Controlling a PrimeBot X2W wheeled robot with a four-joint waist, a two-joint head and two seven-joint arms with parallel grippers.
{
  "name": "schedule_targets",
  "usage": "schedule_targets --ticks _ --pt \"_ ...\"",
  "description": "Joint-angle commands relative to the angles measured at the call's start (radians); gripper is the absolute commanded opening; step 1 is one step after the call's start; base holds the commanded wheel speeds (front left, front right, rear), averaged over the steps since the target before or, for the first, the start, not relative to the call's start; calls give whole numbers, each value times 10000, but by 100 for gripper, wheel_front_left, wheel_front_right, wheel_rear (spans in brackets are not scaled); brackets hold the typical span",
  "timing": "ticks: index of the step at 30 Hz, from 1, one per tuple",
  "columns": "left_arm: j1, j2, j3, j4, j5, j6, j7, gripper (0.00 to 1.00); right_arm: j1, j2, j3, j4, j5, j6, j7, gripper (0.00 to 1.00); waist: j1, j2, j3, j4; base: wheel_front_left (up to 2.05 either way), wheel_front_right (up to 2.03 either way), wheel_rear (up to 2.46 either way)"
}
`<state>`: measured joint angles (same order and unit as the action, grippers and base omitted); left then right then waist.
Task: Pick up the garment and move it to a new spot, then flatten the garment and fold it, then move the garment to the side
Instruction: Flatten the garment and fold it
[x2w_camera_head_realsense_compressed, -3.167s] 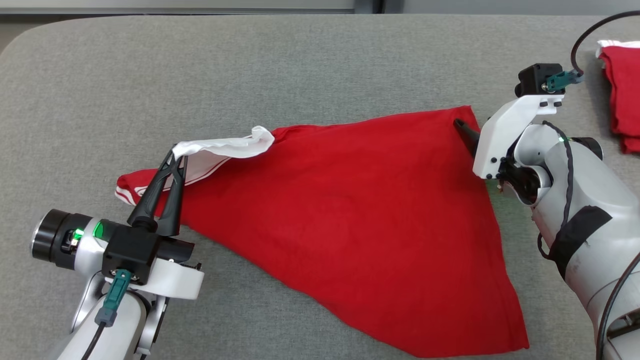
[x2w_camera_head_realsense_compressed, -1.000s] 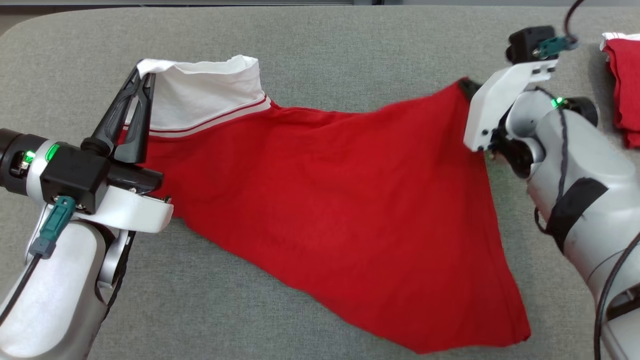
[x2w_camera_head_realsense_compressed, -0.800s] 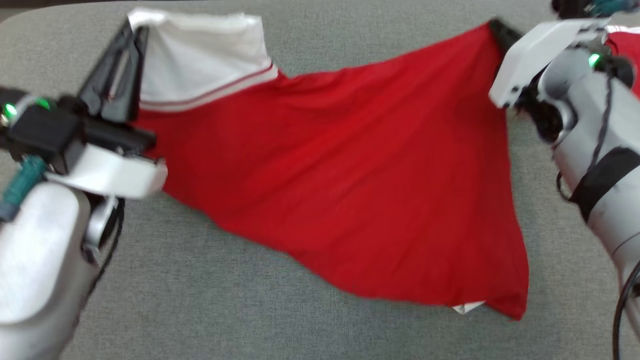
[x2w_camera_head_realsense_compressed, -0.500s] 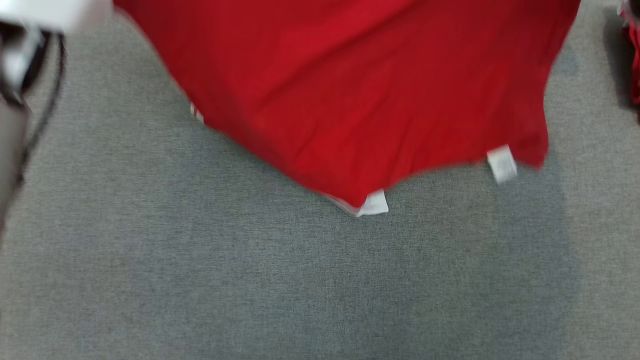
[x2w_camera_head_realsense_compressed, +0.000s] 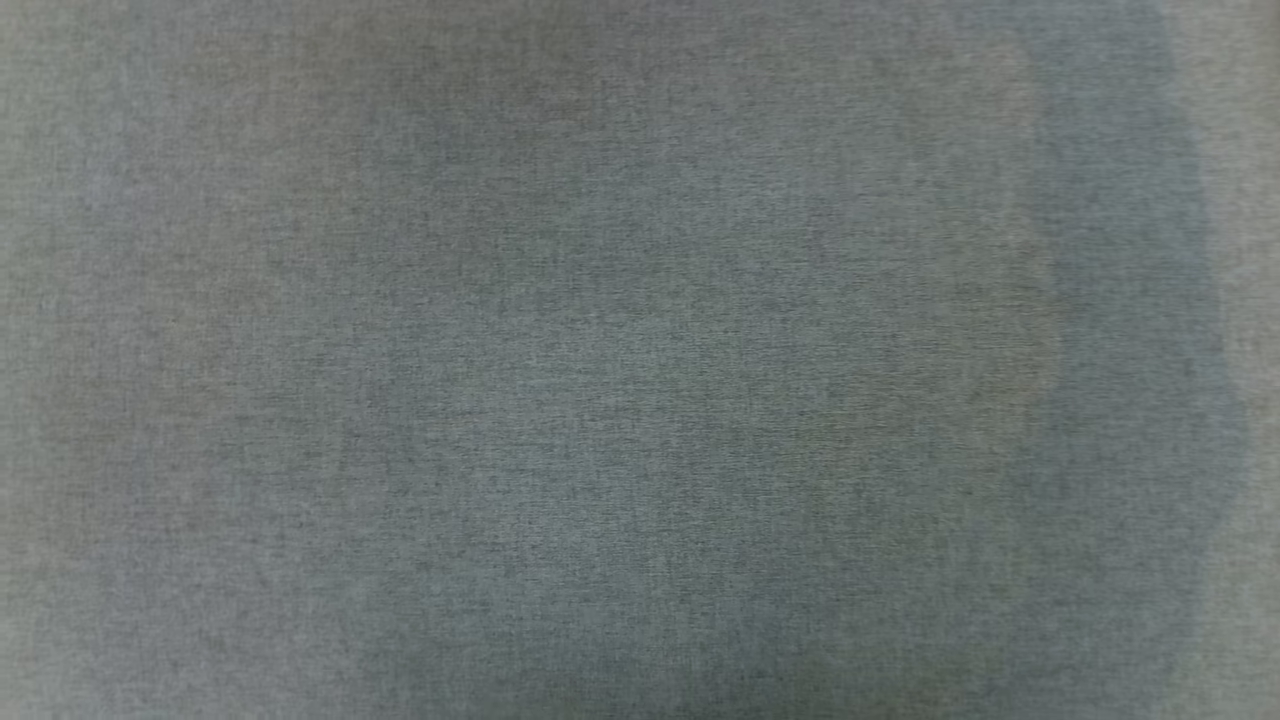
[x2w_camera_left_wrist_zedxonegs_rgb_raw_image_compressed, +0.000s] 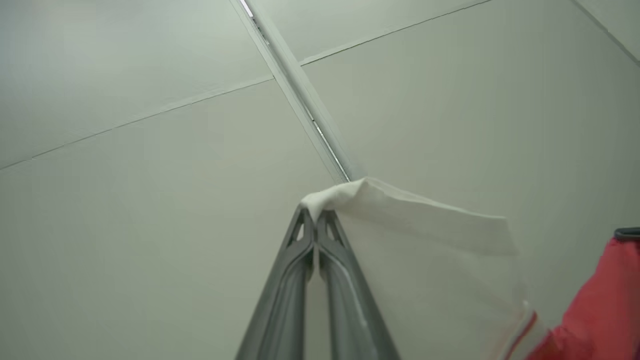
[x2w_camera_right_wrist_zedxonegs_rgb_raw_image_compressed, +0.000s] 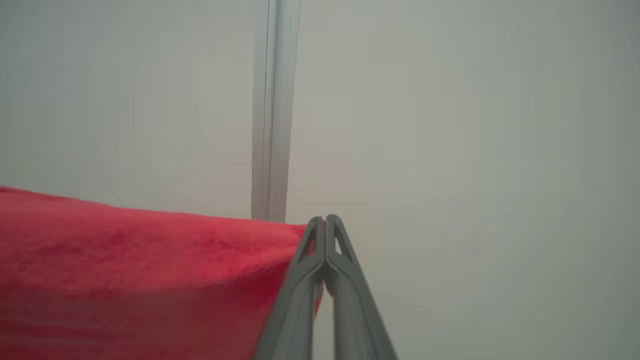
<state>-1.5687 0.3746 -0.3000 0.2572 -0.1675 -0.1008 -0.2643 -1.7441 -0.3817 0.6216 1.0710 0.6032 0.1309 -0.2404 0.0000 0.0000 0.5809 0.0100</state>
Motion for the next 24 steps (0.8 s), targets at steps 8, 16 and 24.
schedule_targets --ticks 8,16,24 --pt "5880 -160 879 -1540 -982 -216 5 0 3365 -853 528 -1193 -103 -6 -258 0 0 0 -380 447 0 0 0" --pt "11828 -804 1516 -3162 -2058 -282 -2 0 8351 -2279 -1074 -4183 9 -14 -257 0 0 0 -1712 545 0 0 0" --pt "16094 -819 1318 -4983 -2757 -292 -4 0 13992 -2098 -3335 -6692 -469 -14 -246 0 0 0 -3303 329 0 0 0"
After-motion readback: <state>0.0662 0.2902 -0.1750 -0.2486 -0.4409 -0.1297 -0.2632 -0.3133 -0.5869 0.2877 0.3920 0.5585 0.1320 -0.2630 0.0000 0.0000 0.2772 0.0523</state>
